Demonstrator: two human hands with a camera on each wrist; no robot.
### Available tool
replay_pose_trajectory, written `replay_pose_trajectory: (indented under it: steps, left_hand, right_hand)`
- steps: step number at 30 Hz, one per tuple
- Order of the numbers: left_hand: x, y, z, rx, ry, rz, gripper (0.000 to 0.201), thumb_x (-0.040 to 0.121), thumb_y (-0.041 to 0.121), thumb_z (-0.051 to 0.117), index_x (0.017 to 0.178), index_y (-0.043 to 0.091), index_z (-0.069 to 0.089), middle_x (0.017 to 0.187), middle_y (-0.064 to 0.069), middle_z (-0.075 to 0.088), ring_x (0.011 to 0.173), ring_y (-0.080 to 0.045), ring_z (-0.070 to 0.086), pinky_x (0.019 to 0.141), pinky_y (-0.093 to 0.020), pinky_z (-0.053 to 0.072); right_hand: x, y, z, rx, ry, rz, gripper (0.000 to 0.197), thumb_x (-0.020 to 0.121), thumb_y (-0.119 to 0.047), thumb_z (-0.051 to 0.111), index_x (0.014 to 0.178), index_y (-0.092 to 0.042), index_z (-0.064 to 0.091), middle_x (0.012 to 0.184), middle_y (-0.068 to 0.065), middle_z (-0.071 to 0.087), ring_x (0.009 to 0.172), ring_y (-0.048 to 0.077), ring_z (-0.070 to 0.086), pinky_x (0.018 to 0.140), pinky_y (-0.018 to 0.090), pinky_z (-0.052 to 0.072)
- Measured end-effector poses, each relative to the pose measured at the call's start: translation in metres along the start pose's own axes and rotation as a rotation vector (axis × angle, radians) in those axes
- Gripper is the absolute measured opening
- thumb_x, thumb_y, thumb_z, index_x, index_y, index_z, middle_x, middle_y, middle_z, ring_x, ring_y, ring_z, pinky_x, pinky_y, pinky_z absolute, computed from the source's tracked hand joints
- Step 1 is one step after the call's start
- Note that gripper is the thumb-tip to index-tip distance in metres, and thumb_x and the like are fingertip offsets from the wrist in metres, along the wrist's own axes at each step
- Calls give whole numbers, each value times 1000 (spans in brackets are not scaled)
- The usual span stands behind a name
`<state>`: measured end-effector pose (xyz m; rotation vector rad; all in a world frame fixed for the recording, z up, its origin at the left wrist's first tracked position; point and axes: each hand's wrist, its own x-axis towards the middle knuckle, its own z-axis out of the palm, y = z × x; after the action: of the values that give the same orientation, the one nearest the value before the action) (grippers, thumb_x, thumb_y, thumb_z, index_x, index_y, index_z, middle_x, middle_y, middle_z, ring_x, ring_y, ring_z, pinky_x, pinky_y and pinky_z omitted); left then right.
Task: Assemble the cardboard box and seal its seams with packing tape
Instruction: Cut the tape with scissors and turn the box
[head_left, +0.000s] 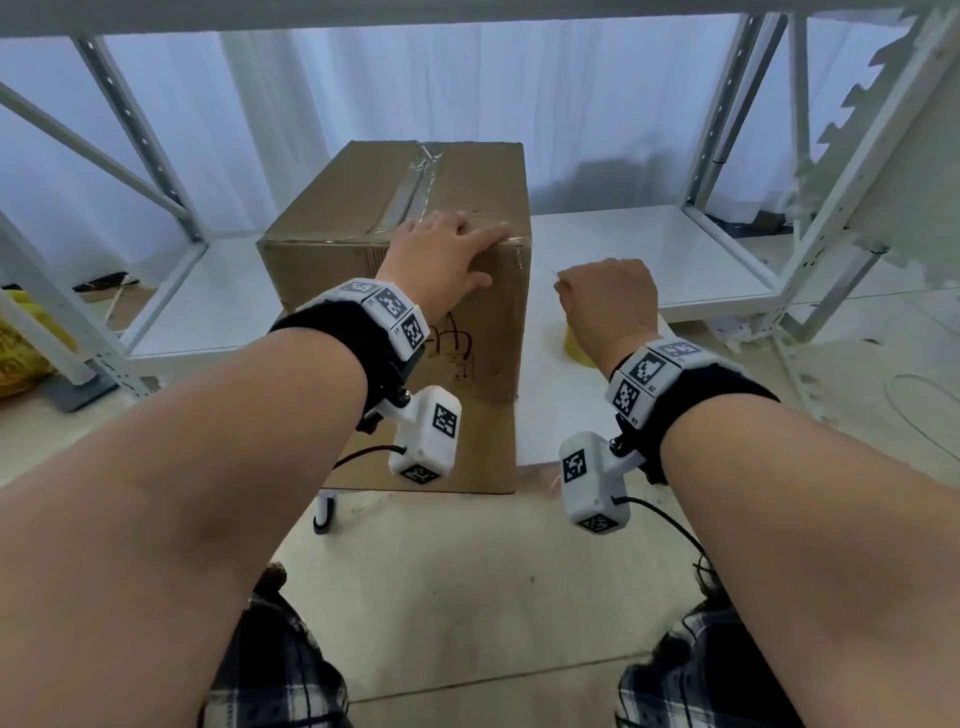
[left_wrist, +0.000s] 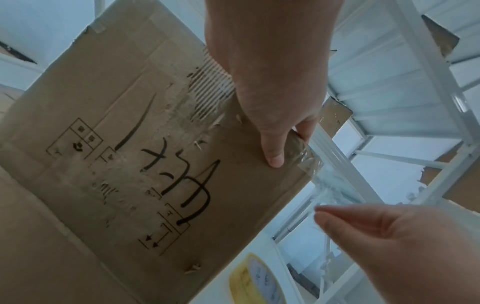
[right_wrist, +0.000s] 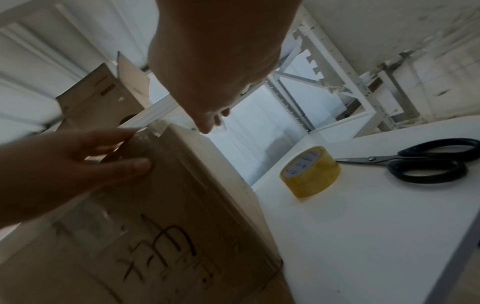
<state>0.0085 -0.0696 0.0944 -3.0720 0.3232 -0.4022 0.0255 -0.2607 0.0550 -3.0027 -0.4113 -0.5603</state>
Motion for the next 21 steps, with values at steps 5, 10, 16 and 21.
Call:
replay_pose_trajectory:
  steps: [5, 10, 16, 21]
  left_hand:
    - [2, 1, -4, -38, -18, -10, 58, 93, 39, 54, 145, 38, 30, 143, -10, 40, 131, -29, 37, 109, -45, 29]
    - [4, 0, -3, 22, -41, 23, 61, 95, 37, 50, 148, 41, 18, 149, -12, 34, 135, -32, 33, 109, -49, 30]
    - [2, -7, -7, 68, -143, 127, 59, 98, 40, 40, 145, 52, 5, 158, -6, 16, 141, -38, 18, 111, -60, 21]
    - [7, 8, -17, -170, -103, 149, 43, 100, 36, 40, 142, 34, 39, 152, -2, 33, 144, -21, 17, 116, -50, 11]
  right_hand:
    - [-2, -18, 3, 145, -56, 50, 30, 100, -21, 42, 108, -16, 71, 106, 7, 68, 98, 29, 60, 88, 36, 44]
    - [1, -23, 4, 270, -119, 108, 31, 99, -26, 43, 104, -16, 72, 102, 9, 68, 93, 30, 62, 74, 33, 45]
    - [0, -16, 2, 254, -87, 107, 32, 100, -26, 43, 102, -16, 73, 100, 7, 69, 88, 27, 62, 81, 36, 51]
    - [-4, -21, 1, 301, -103, 109, 31, 99, -25, 45, 96, -12, 73, 96, 7, 70, 85, 25, 63, 82, 40, 54]
